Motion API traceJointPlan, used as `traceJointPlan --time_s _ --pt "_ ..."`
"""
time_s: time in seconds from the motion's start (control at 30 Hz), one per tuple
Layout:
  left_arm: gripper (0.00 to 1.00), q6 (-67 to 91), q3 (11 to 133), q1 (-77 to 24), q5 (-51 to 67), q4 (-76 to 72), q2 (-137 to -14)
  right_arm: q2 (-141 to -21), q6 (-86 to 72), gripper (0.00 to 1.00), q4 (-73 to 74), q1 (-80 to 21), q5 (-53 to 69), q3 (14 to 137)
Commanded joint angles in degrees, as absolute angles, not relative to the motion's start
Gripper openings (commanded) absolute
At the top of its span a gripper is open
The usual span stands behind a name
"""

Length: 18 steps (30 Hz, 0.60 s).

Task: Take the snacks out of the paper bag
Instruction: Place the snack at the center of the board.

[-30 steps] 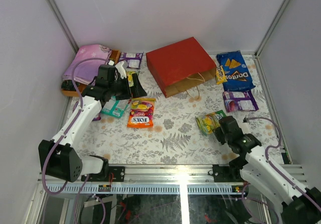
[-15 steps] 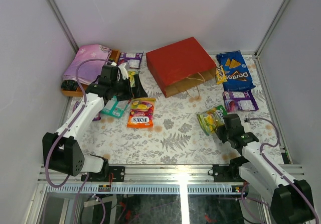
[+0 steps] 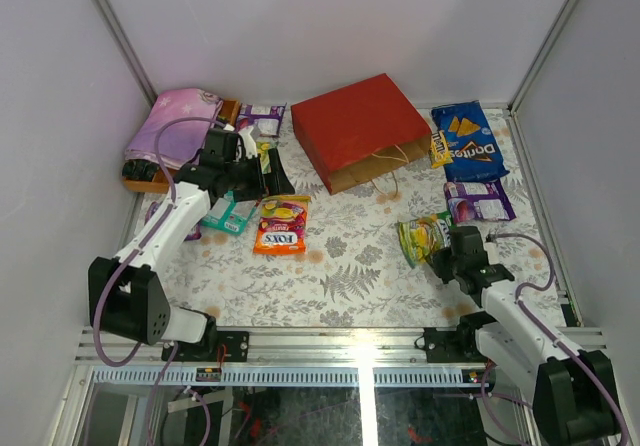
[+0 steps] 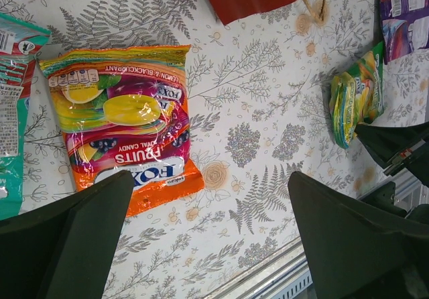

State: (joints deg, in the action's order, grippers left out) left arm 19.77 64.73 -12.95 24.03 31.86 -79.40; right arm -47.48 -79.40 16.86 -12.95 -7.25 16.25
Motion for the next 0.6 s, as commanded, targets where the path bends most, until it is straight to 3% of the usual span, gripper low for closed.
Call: traceJointPlan --time_s 0.0,0.07,0.13,0.27,0.33,0.5,0.57 --pt "1.0 19.1 66.6 -12.5 23.2 31.2 -80.2 -50.3 -84.5 0.0 8.0 -12.8 -3.1 12.9" --pt "1.0 19.1 66.6 -12.5 22.9 31.2 -80.3 -51.8 -84.9 0.0 4.7 -13.1 -2.8 13.3" --pt "1.0 19.1 66.6 -12.6 23.0 31.3 -80.5 -53.5 -84.0 0.07 3.9 -14.0 -3.8 15.7" --pt "1.0 18.9 66.7 -12.6 23.1 31.5 -80.7 -55.0 -80.5 0.42 7.4 -17.8 -8.1 22.1" --pt "1.0 18.7 66.7 -12.5 22.8 31.6 -80.8 -54.2 -79.2 0.55 10.6 -20.6 -13.0 24.9" --pt "1.0 18.5 67.0 -12.5 22.9 31.9 -81.4 -52.4 -76.2 0.6 15.7 -24.4 -20.5 30.1" --pt "1.0 18.4 67.0 -12.6 22.9 31.9 -81.6 -52.1 -74.3 0.49 15.3 -24.8 -22.0 31.2"
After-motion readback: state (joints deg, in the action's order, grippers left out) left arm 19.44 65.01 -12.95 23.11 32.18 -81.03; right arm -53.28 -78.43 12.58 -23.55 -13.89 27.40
